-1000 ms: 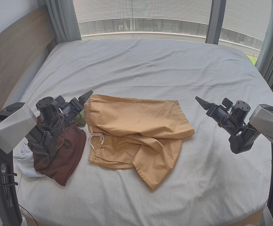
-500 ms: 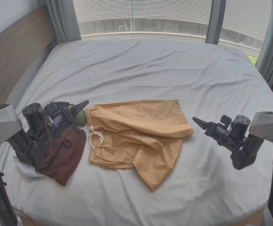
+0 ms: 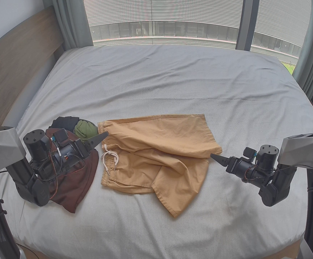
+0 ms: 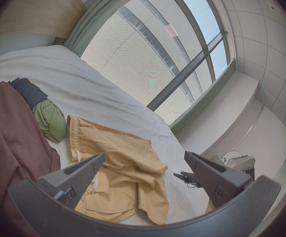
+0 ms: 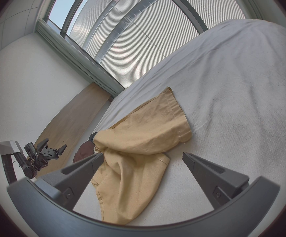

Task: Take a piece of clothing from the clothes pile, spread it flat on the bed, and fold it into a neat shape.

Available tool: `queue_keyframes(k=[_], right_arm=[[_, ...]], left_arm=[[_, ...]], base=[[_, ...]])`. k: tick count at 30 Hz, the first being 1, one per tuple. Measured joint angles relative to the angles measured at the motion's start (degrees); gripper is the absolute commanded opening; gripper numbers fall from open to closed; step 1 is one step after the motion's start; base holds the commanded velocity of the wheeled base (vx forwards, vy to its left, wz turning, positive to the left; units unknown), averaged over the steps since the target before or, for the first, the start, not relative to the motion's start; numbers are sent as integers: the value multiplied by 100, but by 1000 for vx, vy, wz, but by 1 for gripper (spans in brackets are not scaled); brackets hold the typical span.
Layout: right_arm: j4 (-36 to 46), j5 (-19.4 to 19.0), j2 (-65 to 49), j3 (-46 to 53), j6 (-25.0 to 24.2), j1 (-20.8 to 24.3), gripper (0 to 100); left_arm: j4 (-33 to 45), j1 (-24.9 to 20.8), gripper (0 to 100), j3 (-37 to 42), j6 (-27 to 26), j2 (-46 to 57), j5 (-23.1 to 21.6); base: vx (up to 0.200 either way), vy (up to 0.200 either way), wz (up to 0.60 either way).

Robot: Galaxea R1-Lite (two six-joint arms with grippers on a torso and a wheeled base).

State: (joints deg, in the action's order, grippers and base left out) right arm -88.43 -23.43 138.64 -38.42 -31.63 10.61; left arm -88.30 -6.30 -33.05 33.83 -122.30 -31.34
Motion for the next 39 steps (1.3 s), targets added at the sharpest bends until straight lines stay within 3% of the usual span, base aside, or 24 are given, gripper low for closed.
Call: queue_keyframes(k=[32,39], right_arm=[[0,241,811,-413,0,457,100],[-9,499,1039,-702,-4,532,100]], left_arm=[[-2,-235,100,180,-238,-127,22],[0,-271,100,191,-252,-135,23]], base=[[0,0,0],[0,0,0]])
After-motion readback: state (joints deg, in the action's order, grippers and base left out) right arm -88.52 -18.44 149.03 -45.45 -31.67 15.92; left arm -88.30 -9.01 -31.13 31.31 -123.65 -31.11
